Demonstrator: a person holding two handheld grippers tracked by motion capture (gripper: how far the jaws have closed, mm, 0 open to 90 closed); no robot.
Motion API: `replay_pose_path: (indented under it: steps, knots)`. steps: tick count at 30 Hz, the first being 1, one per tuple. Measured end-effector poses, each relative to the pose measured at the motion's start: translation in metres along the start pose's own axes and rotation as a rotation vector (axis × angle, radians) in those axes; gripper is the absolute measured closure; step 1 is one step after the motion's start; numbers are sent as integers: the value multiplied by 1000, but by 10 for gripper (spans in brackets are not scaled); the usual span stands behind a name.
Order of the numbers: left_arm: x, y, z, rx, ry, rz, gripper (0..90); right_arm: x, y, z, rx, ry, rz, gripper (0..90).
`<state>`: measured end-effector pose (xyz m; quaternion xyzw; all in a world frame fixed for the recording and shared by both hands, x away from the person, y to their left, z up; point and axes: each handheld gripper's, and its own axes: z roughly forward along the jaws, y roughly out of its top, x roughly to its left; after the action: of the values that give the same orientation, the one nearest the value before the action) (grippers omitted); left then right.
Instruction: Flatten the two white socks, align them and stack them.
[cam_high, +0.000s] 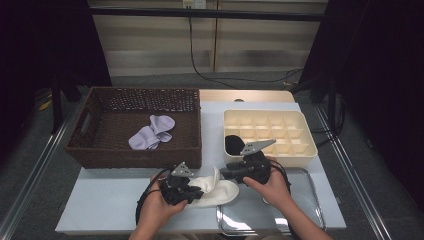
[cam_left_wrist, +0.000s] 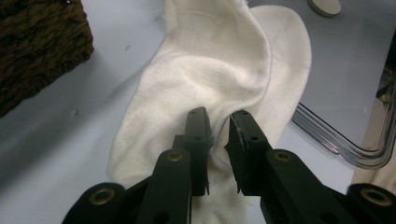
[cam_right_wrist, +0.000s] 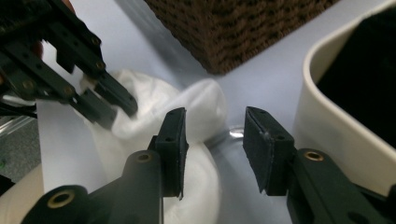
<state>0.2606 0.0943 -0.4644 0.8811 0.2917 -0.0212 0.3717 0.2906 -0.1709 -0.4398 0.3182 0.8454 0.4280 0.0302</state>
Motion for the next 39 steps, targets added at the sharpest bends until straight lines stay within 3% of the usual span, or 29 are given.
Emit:
replay_pose_path:
  steps: [7,8,9,10,11,13,16,17,22,23,30,32,35,36,39]
  knots:
    - [-4,1,5,14,4,23,783,10,12,18,-5,36,18,517]
    - [-3,1,4,13,-2,25,778,11,9,28,35,29,7,618]
    - [-3,1,4,13,-2,25,764,11,9,28,35,29,7,618]
    - [-2,1,2,5,-8,20,746,10,5,33,75,37,-3,712]
    - [-2,1,2,5,-8,20,717,10,2,34,83,35,-12,751]
    - [0,2,-3,-35,-20,-7,687,9,-1,32,84,27,-19,789]
    - [5,2,-16,-85,6,-22,636,6,-8,25,76,30,-4,837]
    - [10,1,-26,-115,24,-46,621,5,-12,19,62,20,-8,843]
    - [18,-6,-38,-128,60,-92,598,4,-19,12,37,-7,-19,802]
    - [22,-10,-40,-120,64,-119,588,3,-25,12,57,-41,-26,771]
    - [28,-21,-39,-101,40,-174,574,-2,-36,10,42,-57,12,658]
    - [28,-21,-38,-90,36,-173,580,-3,-36,8,29,-56,12,650]
    - [25,-20,-33,-49,34,-176,716,-5,-35,2,12,-53,31,762]
    - [25,-20,-33,-49,34,-176,756,-5,-35,2,12,-53,31,762]
    - [22,-17,-30,-16,51,-160,802,-4,-36,1,22,-42,25,855]
